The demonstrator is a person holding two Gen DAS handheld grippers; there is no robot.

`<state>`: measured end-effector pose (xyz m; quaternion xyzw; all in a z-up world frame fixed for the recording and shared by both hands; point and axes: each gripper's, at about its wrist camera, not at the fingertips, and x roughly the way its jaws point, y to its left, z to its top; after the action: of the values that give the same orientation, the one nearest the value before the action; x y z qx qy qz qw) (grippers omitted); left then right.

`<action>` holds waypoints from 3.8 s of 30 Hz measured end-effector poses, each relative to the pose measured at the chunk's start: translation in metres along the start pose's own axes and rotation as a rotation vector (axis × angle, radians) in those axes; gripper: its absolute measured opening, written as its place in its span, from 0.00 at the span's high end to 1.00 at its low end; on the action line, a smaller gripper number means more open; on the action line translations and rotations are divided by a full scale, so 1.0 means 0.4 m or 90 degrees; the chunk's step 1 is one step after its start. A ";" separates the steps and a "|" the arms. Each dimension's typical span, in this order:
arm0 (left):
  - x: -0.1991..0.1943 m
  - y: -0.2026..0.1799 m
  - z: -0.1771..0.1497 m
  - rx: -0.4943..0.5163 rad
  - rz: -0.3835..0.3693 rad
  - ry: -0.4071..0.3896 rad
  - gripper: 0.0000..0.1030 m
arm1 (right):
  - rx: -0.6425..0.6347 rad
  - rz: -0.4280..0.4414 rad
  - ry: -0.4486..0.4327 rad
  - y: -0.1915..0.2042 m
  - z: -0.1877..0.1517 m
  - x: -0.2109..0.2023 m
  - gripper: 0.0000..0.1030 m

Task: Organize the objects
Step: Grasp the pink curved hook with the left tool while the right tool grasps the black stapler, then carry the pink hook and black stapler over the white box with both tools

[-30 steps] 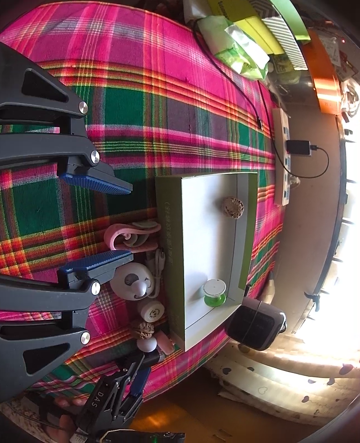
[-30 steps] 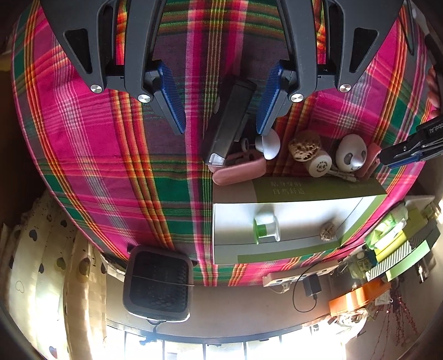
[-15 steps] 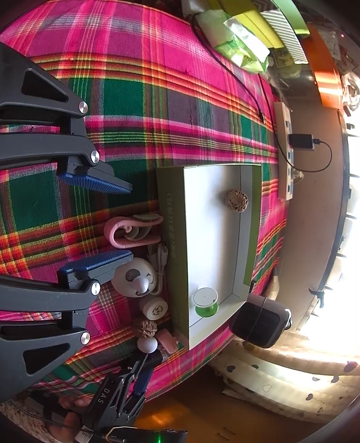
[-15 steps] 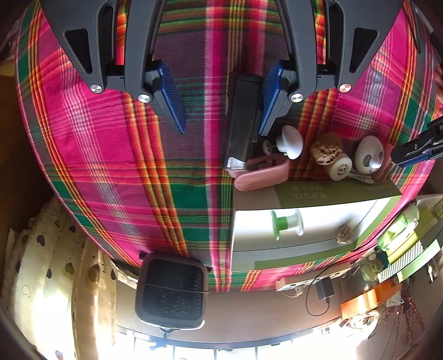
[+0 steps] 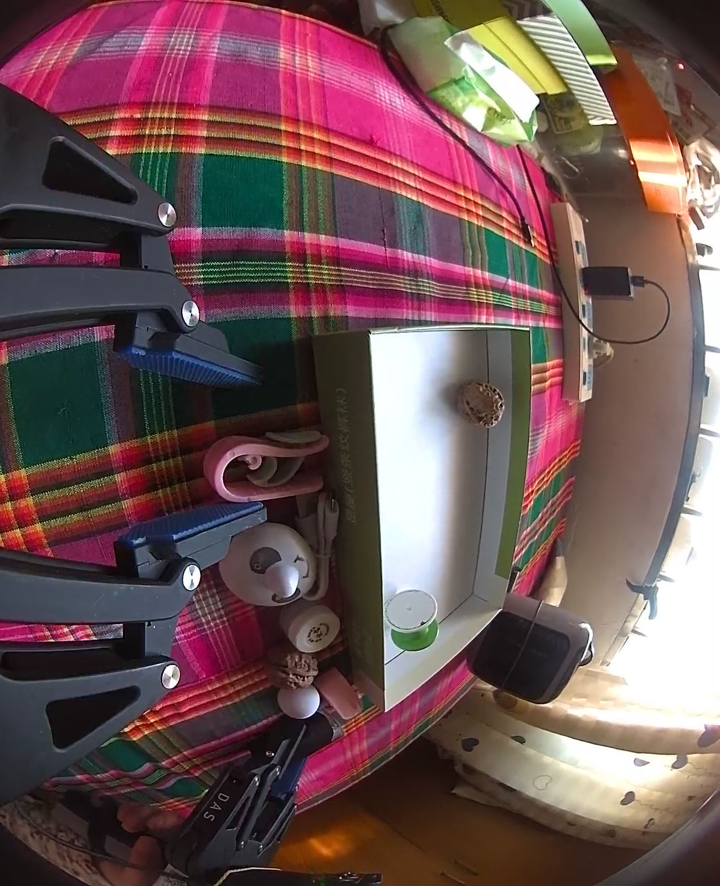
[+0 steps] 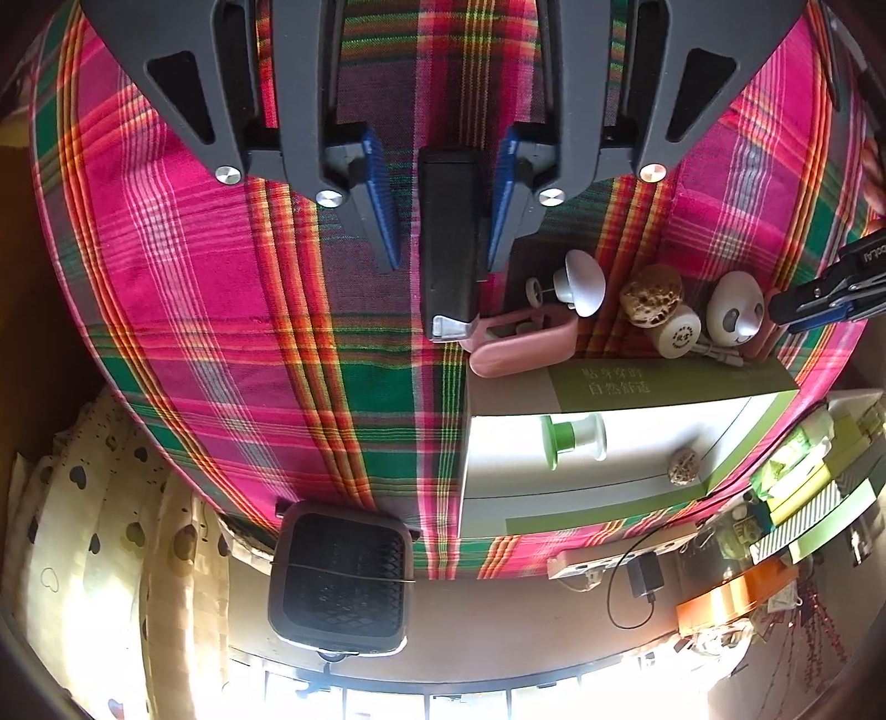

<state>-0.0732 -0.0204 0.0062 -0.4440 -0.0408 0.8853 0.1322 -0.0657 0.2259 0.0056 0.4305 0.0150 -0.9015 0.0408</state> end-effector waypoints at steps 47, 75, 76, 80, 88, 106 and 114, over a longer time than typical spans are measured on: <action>0.017 -0.010 0.017 0.030 0.072 -0.017 0.79 | -0.005 0.007 0.000 0.007 -0.001 0.000 0.76; -0.017 -0.012 0.019 0.022 0.057 -0.038 0.79 | 0.011 0.006 -0.013 -0.007 0.009 -0.021 0.76; -0.020 -0.014 0.020 0.022 0.057 -0.042 0.79 | 0.011 0.006 -0.014 -0.008 0.008 -0.022 0.76; -0.030 -0.023 0.023 0.027 0.054 -0.045 0.79 | 0.011 0.005 -0.022 -0.010 0.013 -0.032 0.76; -0.054 -0.023 0.040 0.025 0.042 -0.059 0.79 | 0.008 0.009 -0.038 -0.013 0.030 -0.058 0.76; -0.043 -0.020 0.131 0.030 0.039 -0.080 0.79 | -0.027 0.047 -0.069 0.025 0.169 -0.056 0.76; -0.007 -0.010 0.170 0.030 0.043 -0.073 0.79 | -0.027 0.067 -0.049 0.040 0.243 0.009 0.76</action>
<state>-0.1250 -0.0143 0.0503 -0.3902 -0.0126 0.9140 0.1103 -0.1421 0.2038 0.0640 0.3946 0.0099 -0.9136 0.0978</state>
